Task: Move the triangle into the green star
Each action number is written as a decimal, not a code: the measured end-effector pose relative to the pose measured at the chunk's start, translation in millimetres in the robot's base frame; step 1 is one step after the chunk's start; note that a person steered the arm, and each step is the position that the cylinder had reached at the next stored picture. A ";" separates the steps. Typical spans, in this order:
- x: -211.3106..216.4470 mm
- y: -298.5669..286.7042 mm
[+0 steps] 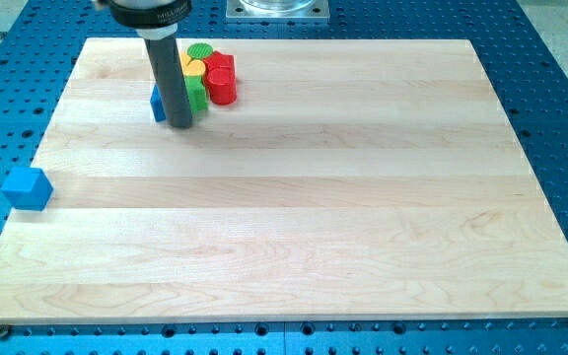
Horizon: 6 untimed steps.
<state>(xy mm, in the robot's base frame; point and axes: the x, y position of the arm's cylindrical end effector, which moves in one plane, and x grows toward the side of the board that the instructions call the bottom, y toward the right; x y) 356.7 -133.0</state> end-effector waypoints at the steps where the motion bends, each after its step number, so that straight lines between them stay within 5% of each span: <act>1: -4.8 -24.2; 3: -12.3 -92.0; 6: -22.9 -50.3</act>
<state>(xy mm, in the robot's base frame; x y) 333.8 -183.3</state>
